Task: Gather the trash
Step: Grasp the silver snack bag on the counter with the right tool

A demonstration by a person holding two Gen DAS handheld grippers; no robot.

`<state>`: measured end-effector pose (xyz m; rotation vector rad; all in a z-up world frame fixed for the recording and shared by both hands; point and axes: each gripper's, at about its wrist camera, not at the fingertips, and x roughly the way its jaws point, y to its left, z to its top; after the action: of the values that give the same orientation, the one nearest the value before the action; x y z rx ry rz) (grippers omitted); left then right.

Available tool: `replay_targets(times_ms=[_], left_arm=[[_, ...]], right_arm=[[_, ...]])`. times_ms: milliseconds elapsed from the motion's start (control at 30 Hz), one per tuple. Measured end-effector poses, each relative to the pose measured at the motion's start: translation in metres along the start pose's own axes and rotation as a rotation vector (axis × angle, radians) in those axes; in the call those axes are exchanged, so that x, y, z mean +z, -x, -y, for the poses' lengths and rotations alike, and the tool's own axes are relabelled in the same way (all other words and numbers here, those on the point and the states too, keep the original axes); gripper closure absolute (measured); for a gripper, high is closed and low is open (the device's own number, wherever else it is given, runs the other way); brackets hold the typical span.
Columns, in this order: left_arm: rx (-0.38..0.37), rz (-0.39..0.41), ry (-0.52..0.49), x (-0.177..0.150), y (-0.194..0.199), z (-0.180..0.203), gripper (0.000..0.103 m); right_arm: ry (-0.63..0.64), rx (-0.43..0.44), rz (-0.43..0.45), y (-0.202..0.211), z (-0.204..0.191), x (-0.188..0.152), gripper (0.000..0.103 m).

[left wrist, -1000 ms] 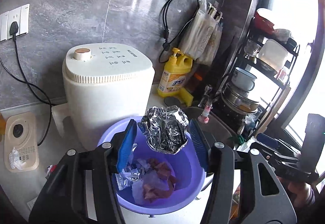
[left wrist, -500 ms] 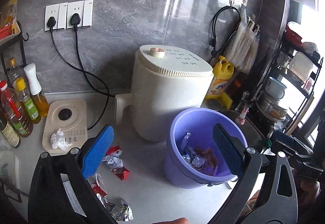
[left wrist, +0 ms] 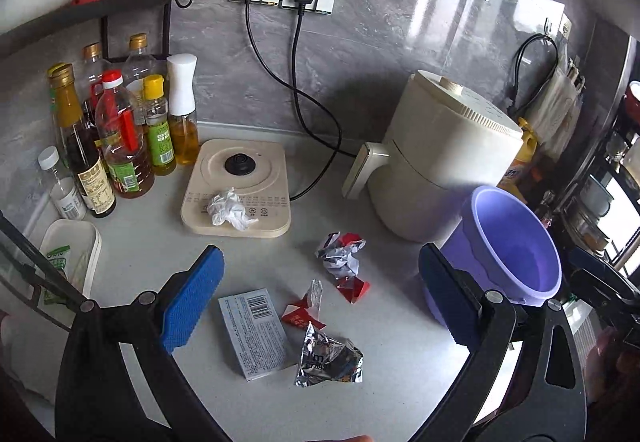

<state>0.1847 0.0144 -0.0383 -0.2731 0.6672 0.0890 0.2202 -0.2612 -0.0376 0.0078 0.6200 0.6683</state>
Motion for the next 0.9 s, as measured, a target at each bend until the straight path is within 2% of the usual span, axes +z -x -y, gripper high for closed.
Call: replay_targets(times_ms=[200,333,600,800,900], left_arm=[[0.029,-0.034,0.063,-0.019,-0.006,-0.041,0.006],[0.033,-0.067,0.088,-0.032,-0.015,-0.062,0.006],[0.007,-0.128,0.104,-0.058,-0.037,-0.088,0.006],[-0.006,-0.165,0.107,-0.073,-0.048,-0.1,0.006],[-0.007,-0.179,0.106,-0.076,-0.049,-0.104,0.006]], right_arm=[[0.032,0.035,-0.072,-0.029,-0.039,-0.01,0.032],[0.008,0.051,-0.143,-0.056,-0.056,-0.027,0.039],[-0.068,0.029,-0.278,-0.123,-0.063,-0.065,0.044],[-0.091,-0.036,-0.365,-0.168,-0.061,-0.087,0.044],[-0.122,-0.038,-0.406,-0.183,-0.058,-0.097,0.044]])
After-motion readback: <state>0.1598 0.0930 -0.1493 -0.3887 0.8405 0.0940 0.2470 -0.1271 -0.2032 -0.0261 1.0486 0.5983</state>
